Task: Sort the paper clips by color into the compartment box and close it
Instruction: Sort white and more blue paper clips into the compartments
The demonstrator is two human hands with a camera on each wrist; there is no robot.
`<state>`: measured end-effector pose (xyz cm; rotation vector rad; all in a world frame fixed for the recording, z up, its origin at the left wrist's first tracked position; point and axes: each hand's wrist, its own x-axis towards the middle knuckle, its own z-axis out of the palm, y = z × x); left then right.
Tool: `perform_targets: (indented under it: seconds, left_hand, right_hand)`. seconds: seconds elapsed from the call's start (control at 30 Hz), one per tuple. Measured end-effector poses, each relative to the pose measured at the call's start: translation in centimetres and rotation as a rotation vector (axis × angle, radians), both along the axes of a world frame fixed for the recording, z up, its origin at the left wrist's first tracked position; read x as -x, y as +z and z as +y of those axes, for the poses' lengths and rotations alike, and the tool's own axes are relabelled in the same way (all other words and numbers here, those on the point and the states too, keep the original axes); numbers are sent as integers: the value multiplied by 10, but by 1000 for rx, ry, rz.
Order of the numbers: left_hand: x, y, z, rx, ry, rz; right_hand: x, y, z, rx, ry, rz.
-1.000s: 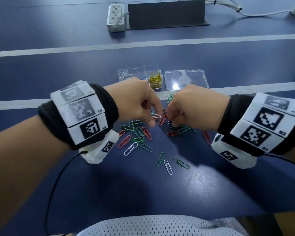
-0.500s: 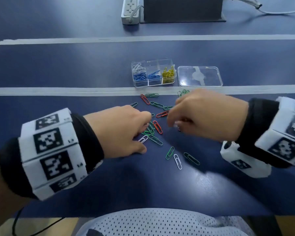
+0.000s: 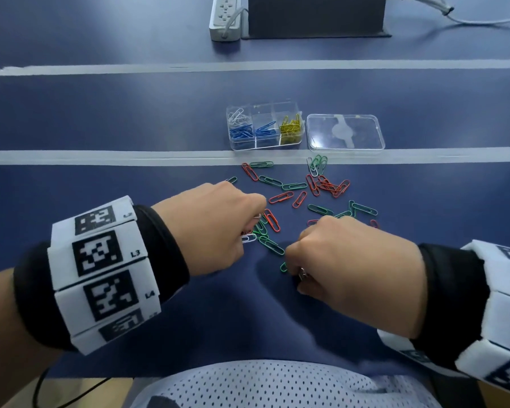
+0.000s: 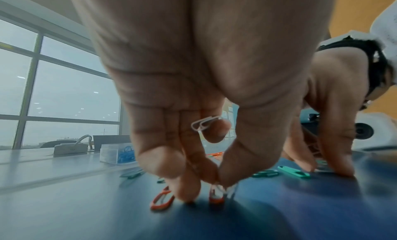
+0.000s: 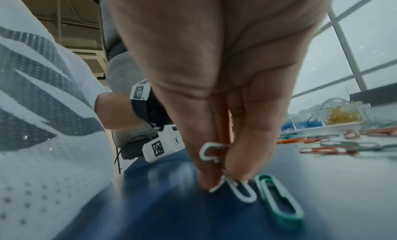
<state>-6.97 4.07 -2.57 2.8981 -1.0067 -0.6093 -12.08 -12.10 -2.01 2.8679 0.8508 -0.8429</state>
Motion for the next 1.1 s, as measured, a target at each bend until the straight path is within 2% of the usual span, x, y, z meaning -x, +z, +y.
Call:
perform_targets:
  seconds: [0.17,0.3,0.4,0.5,0.63,0.77,0.93,1.1]
  left_hand:
    - [-1,-2,1,20,1,10]
    - [-9,4,5,195,60,28]
    - [-22,7,10,336,170,76]
    - [-43,5,15,419,302,93]
    - [-84,8,8,499,465,60]
    - [-120,12,-1,526,592,67]
    - [-141,10,-9,531,689,116]
    - [-138,14,-7,538,721,140]
  right_hand:
    - [4,2,1,1,-38,30]
    - [0,8,2,-5,-42,60]
    - [-11,23,4,-67,-59,85]
    - [-41,37,4,-159,-138,67]
    - [-106,42,10,-345,-388,68]
    - [-165,40,21,-455,-511,-30]
    - [-204,34,31,-461,-573,-74]
    - [-216,22,36,-422,-603,-89]
